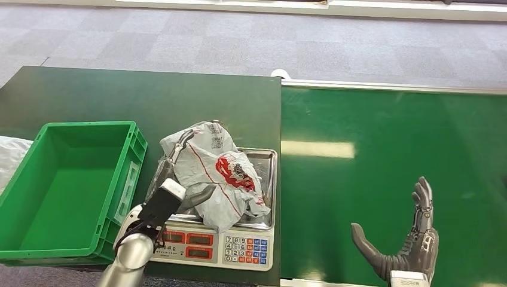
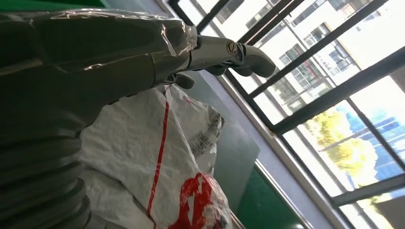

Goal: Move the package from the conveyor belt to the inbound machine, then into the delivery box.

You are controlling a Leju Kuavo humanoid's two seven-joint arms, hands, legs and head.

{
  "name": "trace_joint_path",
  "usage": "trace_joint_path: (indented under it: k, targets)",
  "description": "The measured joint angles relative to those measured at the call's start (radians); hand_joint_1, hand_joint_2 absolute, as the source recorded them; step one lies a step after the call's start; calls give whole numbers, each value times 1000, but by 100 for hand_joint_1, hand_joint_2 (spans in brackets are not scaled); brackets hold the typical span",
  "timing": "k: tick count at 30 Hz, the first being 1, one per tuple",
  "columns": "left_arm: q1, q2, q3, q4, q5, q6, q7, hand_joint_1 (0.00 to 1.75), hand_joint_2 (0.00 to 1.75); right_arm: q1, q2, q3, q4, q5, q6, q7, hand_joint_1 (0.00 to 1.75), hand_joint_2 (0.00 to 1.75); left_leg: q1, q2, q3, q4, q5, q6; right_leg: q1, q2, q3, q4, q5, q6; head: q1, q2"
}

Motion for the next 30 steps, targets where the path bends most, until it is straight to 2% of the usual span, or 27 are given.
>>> trace_joint_path:
  k: [5,7,9,12,14,17,18,21,22,25,30]
  targets:
    - [-127,0,-45,101,-342,104,163,0,175,-56,2,46,14,12,32,17,0,175,0,0,0,0,1,0,0,0,0,0,2,0,0,0]
    - [-173,-3,-60,143,-451,114,224,0,175,-77,2,58,22,13,42,24,0,175,0,0,0,0,1,0,0,0,0,0,2,0,0,0]
    - [-212,-7,-74,186,-523,85,271,0,175,-94,2,66,31,14,48,26,0,175,0,0,0,0,1,0,0,0,0,0,2,0,0,0]
    - [-254,-14,-90,246,-563,36,295,0,175,-110,2,75,43,16,51,26,0,175,0,0,0,0,1,0,0,0,-1,0,2,0,0,0]
    - [-272,-18,-97,280,-555,-1,286,0,175,-115,2,78,51,16,52,26,0,175,0,0,-1,0,1,0,0,0,-1,0,2,0,0,0]
    - [-290,-23,-106,329,-499,-107,250,1,175,-121,1,81,59,15,53,24,0,175,0,0,-1,0,1,0,0,0,-1,0,2,0,0,0]
    - [-294,-25,-109,346,-479,-140,238,7,175,-124,1,81,63,13,54,23,0,175,0,0,-1,0,1,0,0,0,-2,0,2,0,0,0]
    - [-321,-28,-120,412,-421,-231,198,103,175,-137,-1,81,80,7,55,21,0,175,0,0,-1,0,1,0,0,0,-1,0,2,0,0,0]
    - [-334,-28,-125,439,-394,-269,176,130,175,-144,-2,82,88,3,54,21,0,175,0,0,-1,0,1,0,0,0,-1,0,2,0,0,0]
    - [-378,-28,-144,520,-322,-364,115,131,175,-164,-5,84,115,-9,40,21,0,175,0,0,0,0,1,0,0,0,0,0,2,0,0,0]
    - [-436,-27,-165,608,-300,-385,95,132,175,-180,-12,88,146,-15,31,21,0,175,0,-1,1,0,1,0,0,0,2,0,2,0,0,0]
